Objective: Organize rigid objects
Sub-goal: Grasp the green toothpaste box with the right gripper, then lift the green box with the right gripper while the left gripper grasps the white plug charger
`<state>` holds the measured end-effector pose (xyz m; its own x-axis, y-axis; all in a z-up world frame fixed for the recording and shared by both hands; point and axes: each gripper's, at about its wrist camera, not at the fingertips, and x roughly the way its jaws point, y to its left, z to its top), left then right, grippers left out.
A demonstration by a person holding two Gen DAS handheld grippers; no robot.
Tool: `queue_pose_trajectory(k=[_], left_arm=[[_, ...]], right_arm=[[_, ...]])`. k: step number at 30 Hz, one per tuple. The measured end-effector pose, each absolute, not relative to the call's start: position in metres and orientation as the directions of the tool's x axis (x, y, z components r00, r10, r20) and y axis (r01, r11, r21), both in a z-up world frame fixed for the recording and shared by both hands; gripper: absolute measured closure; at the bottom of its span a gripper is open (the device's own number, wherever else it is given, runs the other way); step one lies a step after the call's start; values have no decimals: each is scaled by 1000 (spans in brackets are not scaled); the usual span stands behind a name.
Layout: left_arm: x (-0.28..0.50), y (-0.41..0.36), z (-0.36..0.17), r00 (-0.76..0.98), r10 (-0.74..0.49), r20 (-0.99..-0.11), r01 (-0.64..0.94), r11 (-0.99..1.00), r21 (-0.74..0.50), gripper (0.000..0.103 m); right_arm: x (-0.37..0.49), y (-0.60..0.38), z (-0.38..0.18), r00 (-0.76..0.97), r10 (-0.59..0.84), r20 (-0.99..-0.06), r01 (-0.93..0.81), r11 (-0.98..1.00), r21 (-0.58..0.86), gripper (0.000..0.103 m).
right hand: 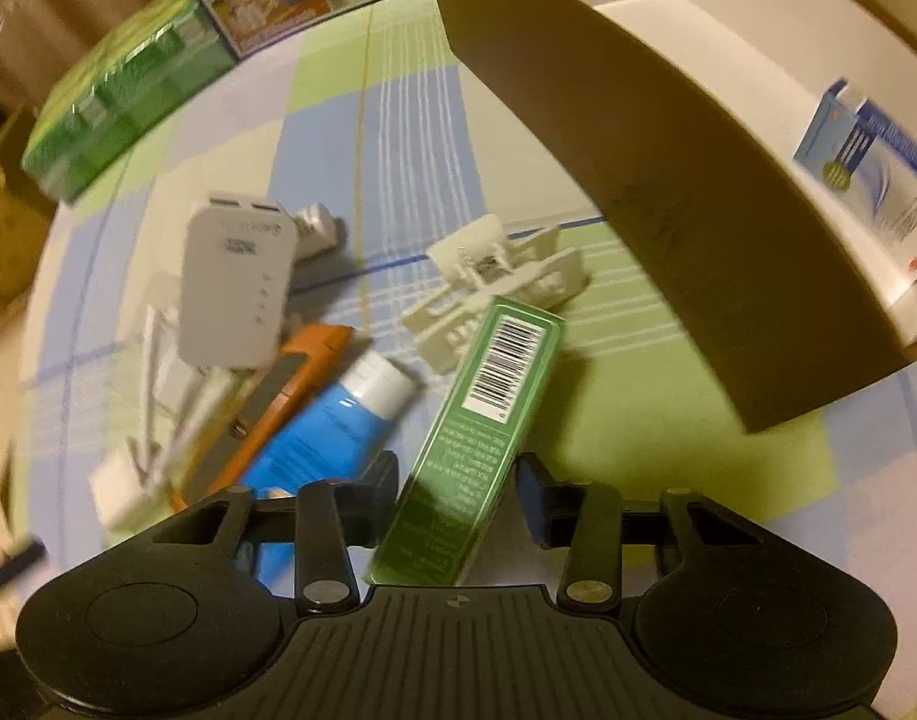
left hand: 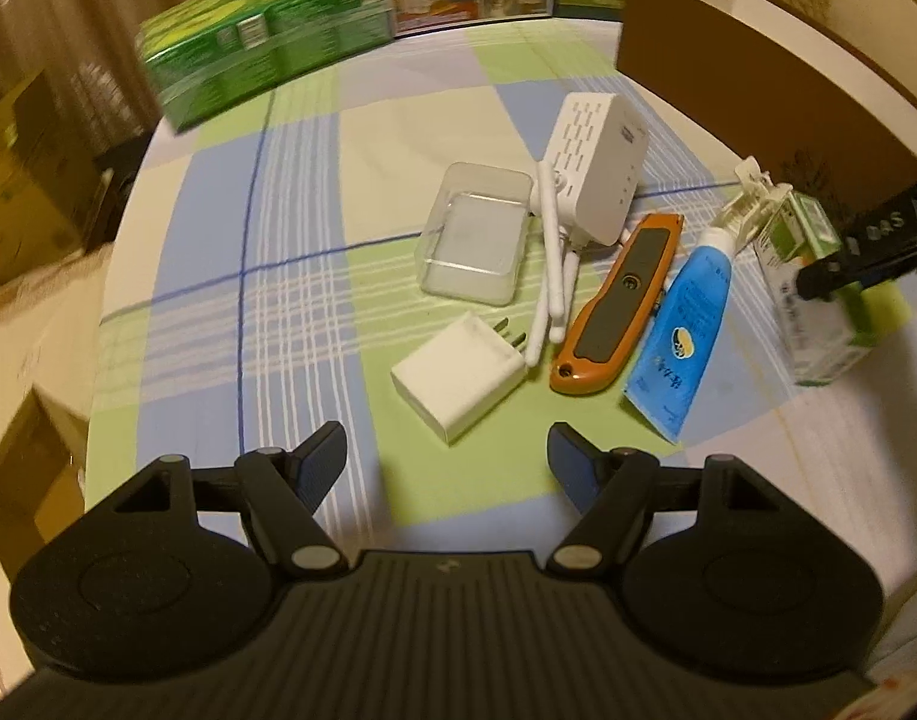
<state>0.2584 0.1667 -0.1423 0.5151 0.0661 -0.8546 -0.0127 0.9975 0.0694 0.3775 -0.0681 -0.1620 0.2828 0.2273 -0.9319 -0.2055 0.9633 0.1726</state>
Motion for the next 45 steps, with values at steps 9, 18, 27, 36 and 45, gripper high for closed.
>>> queue_pose_trajectory(k=[9,18,27,36,45], left_arm=[[280,168,-159,553,14,-833,192,971,144,32],[301,172,-179,504,-13,-863,265,954,140,46],[285,171,-174,480,26,-877,117,989,93,66],[289,173,-170,437,10,-899,42,999,31,63],[298,165,-177,444,37,-895,61,996,71,65]], right_arm=[[367,-96,-163,300,187,-936,-335,939,80,76],[368,-106,-162,294,194,-936,-316,944,97,76],[364,-106,-162,295,199,-934,-326,940,97,76],[366,-109,-163,279,212,-937,-319,940,118,75],[374,-105,-164,308,219,-926,-301,946,123,70]])
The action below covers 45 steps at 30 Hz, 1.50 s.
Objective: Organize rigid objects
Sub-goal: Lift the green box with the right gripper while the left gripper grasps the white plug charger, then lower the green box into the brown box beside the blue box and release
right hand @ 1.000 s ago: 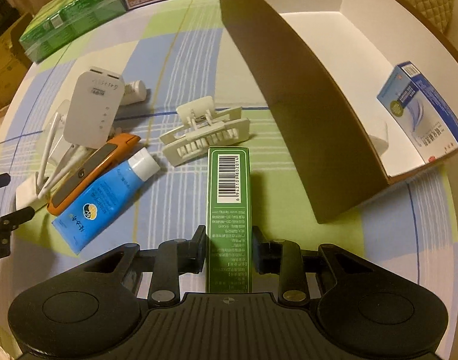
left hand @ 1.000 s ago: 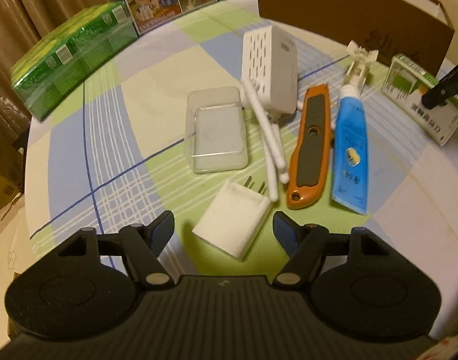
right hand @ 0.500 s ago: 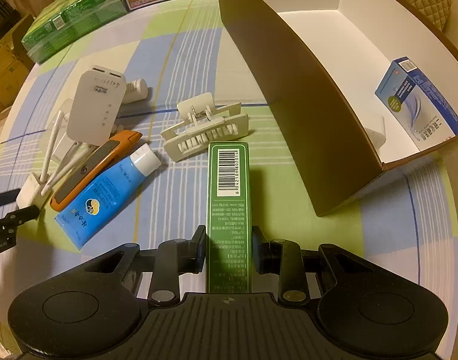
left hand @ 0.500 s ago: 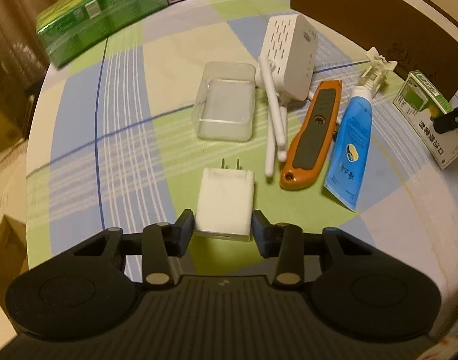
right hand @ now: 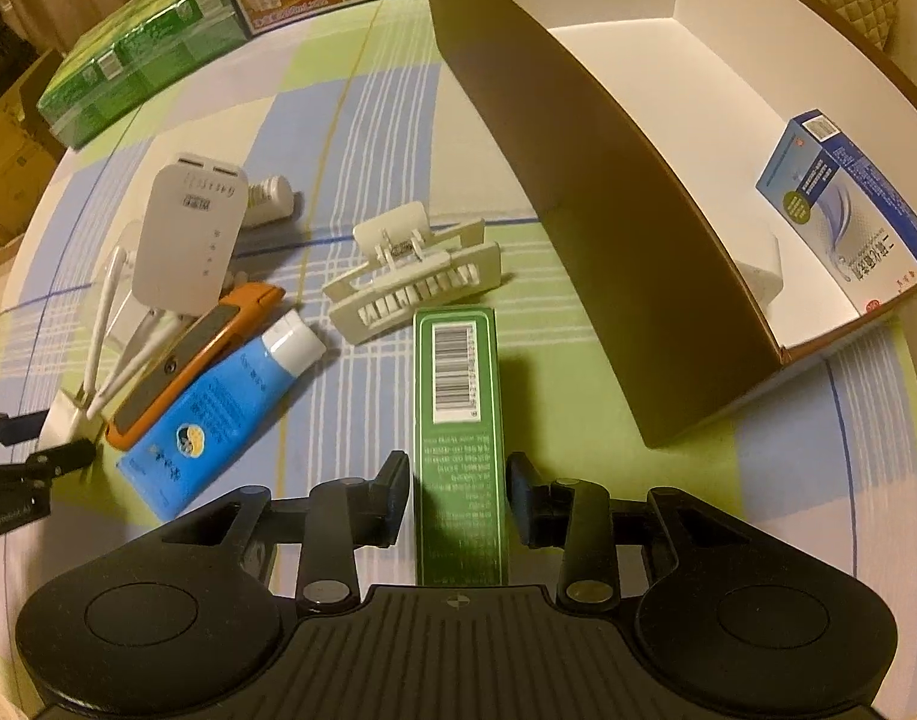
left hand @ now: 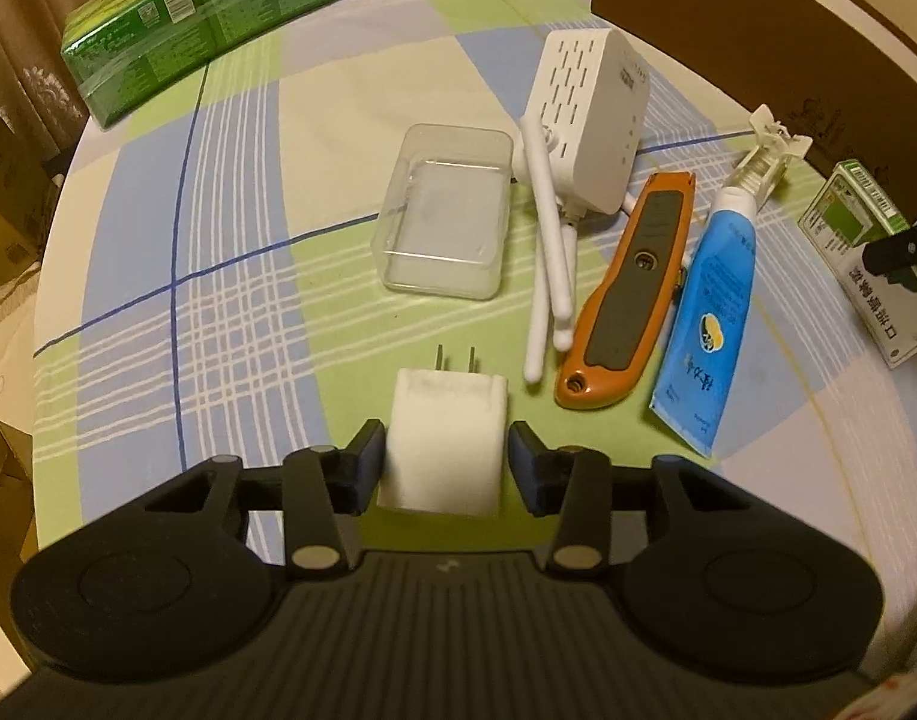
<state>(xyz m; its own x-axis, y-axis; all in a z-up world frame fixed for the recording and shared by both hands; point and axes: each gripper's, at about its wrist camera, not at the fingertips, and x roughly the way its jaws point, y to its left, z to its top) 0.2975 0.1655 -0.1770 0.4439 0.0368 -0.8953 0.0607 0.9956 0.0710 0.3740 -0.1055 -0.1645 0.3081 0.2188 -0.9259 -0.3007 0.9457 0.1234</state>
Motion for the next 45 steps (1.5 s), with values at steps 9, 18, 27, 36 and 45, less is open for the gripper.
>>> queue_pose_trajectory(k=[9,18,27,36,45], left_arm=[[285,163,-168,456,42,-889,43,997,69,67],[259,155,-134,482,37,-875,21,998,54,67],[264,105,-90,532,-5,-847,58,998,31,67],[294,14,-53,600,-101,-794,154,988,-10,67],[343,-69,-33,643,-166,-748,227,974,-22,67]], right_arm=[[365,-103,-164,329,194,-924,-320,944,84,77],[336,-102,-135,332,274,-903,-374,917,141,77],[318,-111,-98,348,346,-871,-460,873,163,77],[327,-154,-57,400,387,-831,-502,851,155,77],[360,-210,-27,460,383,-801,-512,851,113,77]])
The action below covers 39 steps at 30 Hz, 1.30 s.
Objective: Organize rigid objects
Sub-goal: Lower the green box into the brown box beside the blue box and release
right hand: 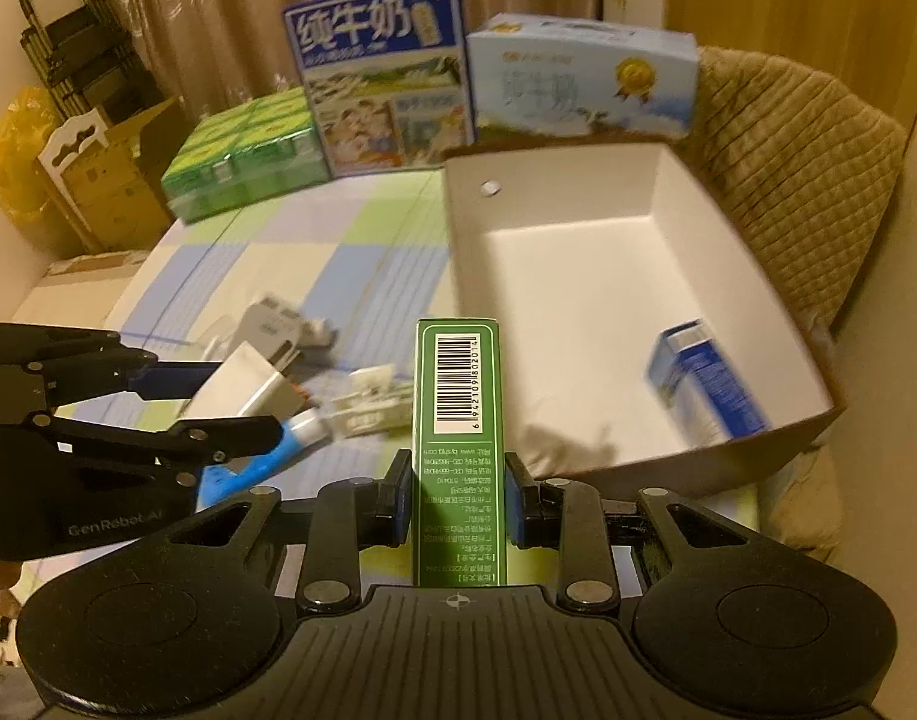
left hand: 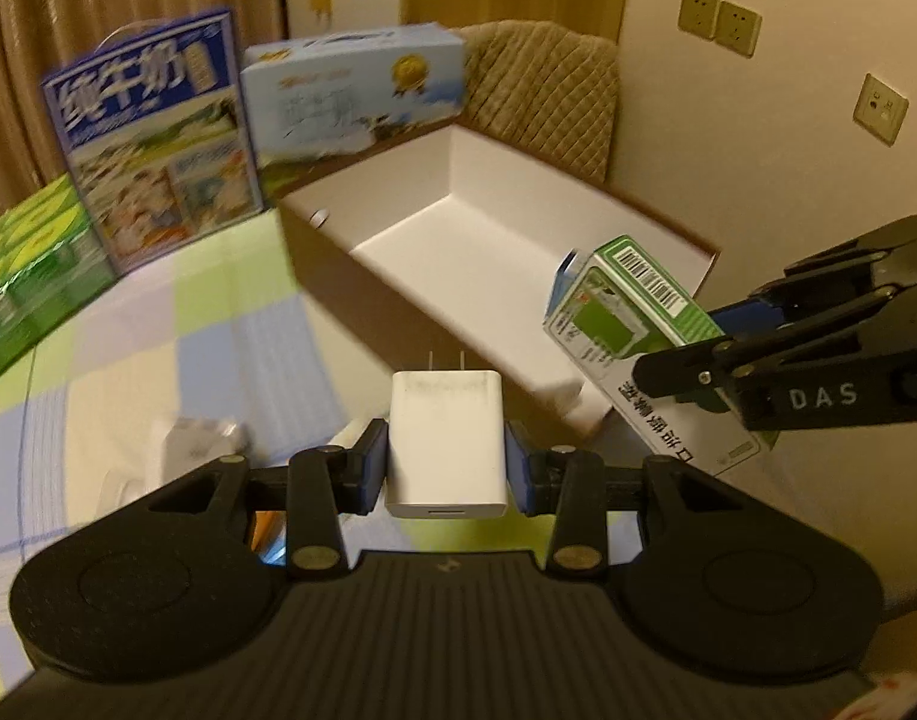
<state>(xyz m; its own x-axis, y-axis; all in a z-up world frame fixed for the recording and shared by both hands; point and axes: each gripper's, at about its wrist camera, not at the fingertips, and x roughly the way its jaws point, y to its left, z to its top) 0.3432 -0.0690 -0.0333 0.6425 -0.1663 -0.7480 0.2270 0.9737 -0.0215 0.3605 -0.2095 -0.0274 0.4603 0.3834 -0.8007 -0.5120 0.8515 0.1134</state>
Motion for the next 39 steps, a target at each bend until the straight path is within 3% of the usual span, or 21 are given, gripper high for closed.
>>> queue_pose_trajectory(k=[11,39], left_arm=[[417,-120,-33,655,-155,-739,213,977,-16,67],[532,-139,-117,473,-89,-877,184,983,-1,67]], right_arm=[[434,-248,-15,493,386,-780,-528,845,84,77],[546,-251,-102,346,320,-882,-553,829,84,77]])
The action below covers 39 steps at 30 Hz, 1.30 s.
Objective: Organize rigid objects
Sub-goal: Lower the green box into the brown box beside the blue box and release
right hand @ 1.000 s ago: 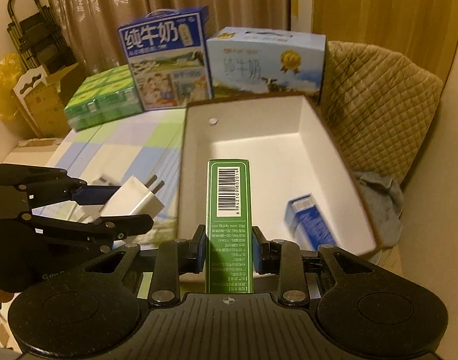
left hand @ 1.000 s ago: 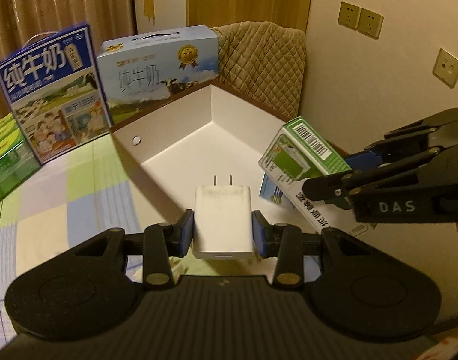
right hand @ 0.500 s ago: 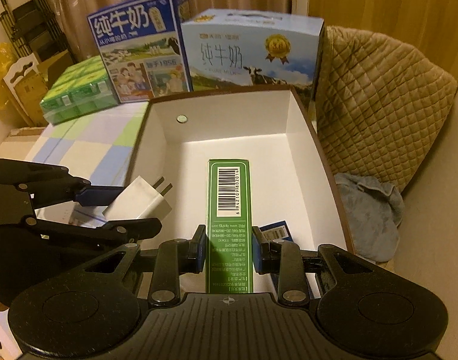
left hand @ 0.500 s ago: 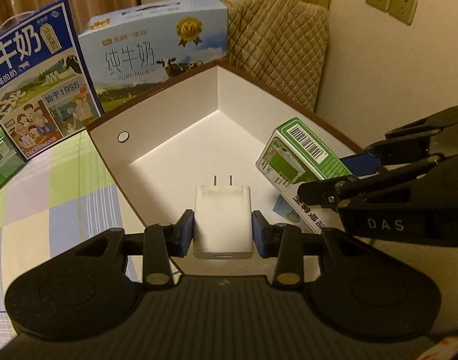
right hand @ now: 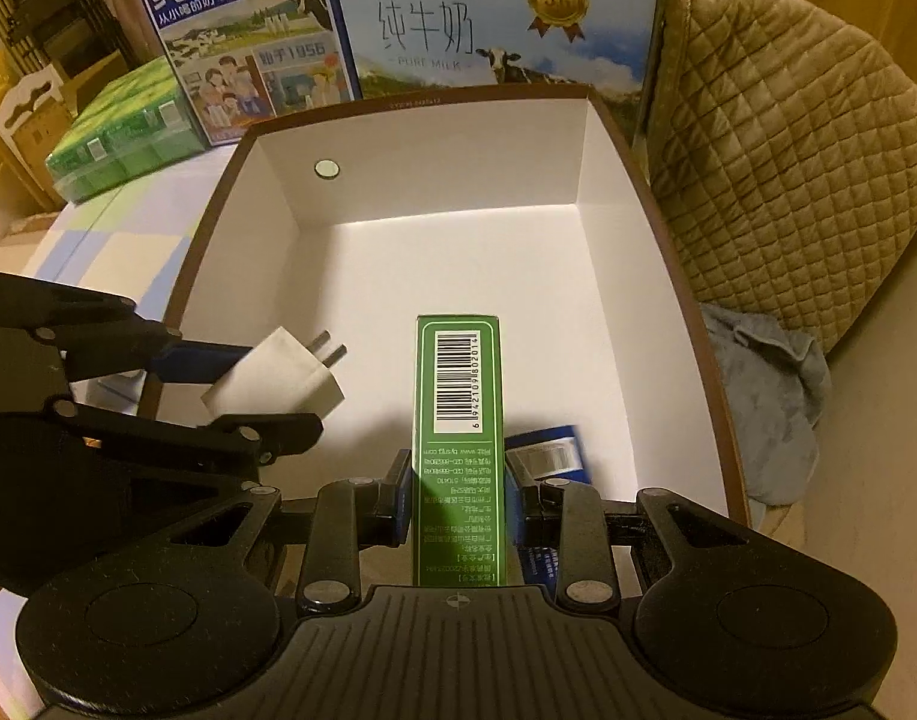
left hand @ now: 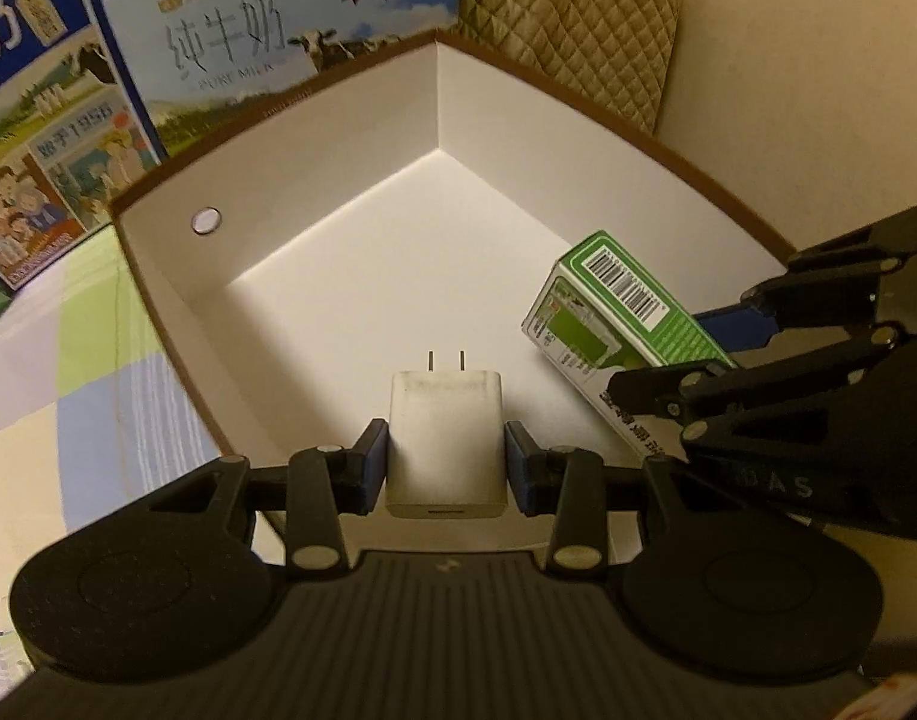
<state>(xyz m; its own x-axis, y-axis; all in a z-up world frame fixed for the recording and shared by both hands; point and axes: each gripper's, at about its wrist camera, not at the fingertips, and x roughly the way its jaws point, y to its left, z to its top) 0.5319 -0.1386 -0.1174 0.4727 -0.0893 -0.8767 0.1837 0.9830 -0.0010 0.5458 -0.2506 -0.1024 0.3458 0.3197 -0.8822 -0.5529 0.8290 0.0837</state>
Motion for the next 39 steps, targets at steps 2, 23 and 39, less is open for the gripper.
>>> queue_pose_trajectory(k=[2,23,39], left_arm=[[534,-140,-123,463,-85,-883,189,982,5,67],[536,-142,-125,451,-91,-888,230,973,17,59],[517,-143,-108,477,-106,-872,231,973,8,59]], right_arm=[[549,-252,-106,342,308,-888,-552,830,76,77],[552,-253,-107,348,316,-883,-544,835,84,74],[531,-267,-88,379,341,-860,-525,845,104,57]])
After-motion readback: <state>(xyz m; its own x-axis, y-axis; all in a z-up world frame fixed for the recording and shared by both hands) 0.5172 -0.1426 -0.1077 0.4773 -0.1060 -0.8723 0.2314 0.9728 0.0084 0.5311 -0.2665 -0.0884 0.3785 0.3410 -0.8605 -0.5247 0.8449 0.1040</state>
